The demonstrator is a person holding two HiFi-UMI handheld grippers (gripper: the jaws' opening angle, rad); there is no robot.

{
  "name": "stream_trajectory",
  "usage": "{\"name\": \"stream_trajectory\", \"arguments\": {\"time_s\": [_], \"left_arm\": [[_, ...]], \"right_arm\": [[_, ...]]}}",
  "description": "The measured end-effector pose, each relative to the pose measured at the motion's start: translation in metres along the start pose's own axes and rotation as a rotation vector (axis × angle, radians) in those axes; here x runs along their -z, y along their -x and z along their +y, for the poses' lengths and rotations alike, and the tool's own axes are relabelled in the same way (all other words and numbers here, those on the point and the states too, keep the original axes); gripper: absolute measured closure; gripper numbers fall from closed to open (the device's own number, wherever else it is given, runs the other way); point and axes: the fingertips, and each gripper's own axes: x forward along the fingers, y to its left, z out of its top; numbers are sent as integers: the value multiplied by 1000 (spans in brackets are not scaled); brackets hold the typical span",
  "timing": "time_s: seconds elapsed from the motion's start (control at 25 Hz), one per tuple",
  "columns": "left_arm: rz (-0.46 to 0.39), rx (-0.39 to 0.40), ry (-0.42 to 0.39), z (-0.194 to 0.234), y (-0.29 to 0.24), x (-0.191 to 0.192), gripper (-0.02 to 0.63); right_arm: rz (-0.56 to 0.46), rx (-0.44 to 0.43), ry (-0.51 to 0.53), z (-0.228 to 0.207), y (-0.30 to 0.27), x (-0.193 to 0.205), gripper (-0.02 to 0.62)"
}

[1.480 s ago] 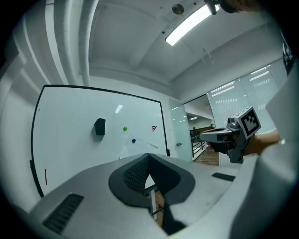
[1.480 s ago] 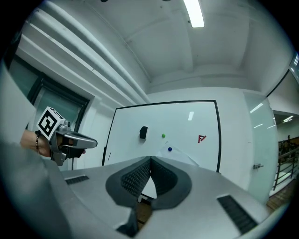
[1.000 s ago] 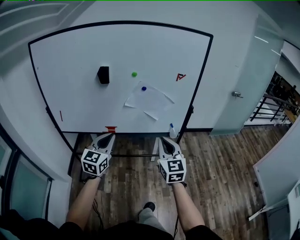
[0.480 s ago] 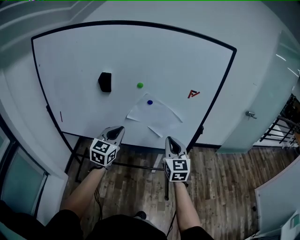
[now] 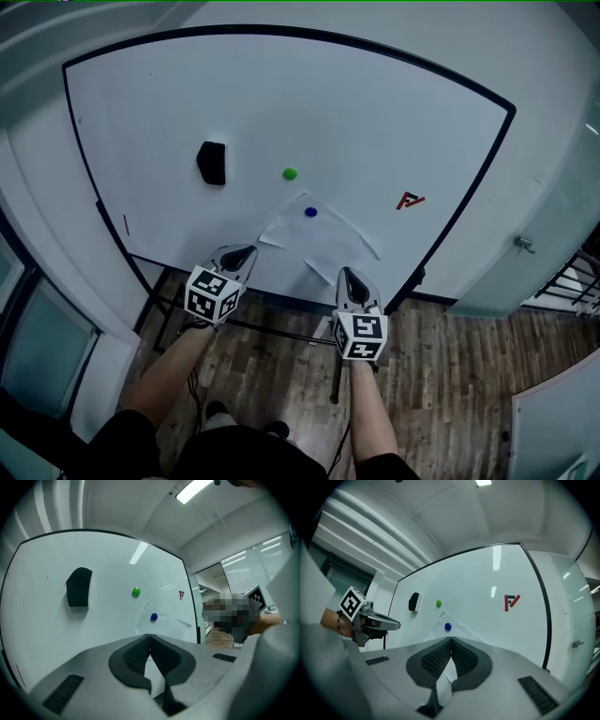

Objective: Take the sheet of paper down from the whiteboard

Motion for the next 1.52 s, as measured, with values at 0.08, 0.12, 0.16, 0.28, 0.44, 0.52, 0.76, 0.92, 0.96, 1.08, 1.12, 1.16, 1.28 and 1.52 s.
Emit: {"name": "stream_trajectory", "arguments": {"time_s": [0.08,0.12,0.16,0.28,0.44,0.52,0.76,0.92,0.96,1.08,1.12,1.16,1.28,1.52], "left_arm": [[11,9,-3,7,-9,2,584],[15,15,-2,11,-13,3,584],[17,23,1,15,-18,4,584],[16,62,6,24,-35,5,584],[35,133,-3,36,-57,10,584],[48,168,-4,40,-70,15,584],[127,271,-9,45,-102,36,491],[155,327,0,40,-118,48,489],[160,337,1,40,-120,50,489],[163,366,5,36,-127,52,489],[163,378,6,34,-129,52,489],[164,388,6,33,-130,53,489],[158,399,12,32,-130,53,504],[156,448,37,34,-133,54,555]], "right_arm": [[4,-2,-7,1,-10,2,574],[7,-5,-8,4,-16,3,574],[10,-5,-8,5,-21,3,574],[14,12,-12,6,-35,3,574],[17,42,-22,8,-56,1,572],[21,57,-21,8,-66,1,572],[41,96,-20,7,-91,6,574],[53,113,-13,6,-102,9,572],[55,117,-15,6,-105,9,572],[60,128,-11,4,-110,10,574],[61,131,-10,4,-111,10,572],[64,134,-10,3,-112,10,574],[68,141,-15,3,-115,10,572],[67,149,-11,3,-125,9,572]]}}
